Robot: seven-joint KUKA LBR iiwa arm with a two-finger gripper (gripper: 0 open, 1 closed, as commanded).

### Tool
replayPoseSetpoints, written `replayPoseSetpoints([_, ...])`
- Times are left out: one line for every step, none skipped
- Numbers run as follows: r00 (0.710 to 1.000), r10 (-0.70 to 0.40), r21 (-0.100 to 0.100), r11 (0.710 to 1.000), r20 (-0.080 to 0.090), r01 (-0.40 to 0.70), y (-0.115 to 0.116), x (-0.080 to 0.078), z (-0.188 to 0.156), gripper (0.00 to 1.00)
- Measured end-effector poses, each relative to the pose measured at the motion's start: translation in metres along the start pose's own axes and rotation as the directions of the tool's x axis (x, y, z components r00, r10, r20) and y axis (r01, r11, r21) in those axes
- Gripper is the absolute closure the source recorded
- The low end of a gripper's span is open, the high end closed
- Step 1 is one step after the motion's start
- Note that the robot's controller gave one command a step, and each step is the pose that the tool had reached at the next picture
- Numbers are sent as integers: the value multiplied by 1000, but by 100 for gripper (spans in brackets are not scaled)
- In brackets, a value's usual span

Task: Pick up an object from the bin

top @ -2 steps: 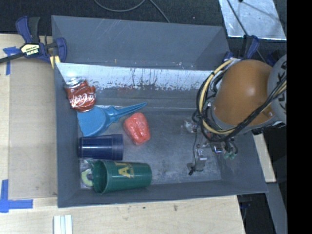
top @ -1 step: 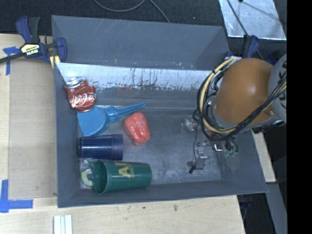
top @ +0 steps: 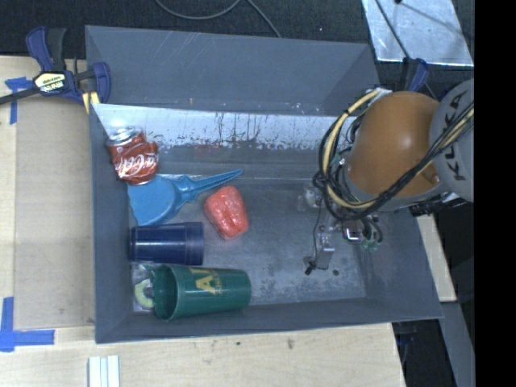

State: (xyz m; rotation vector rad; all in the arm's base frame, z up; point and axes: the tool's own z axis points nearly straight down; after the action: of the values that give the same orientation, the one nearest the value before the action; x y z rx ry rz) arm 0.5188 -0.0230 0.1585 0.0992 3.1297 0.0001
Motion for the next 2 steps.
replayPoseSetpoints([999,45,2,999,-23,-45,8,2,-5,0])
replayPoseSetpoints([989,145,0,989,0,-145,6,-31,-53,0])
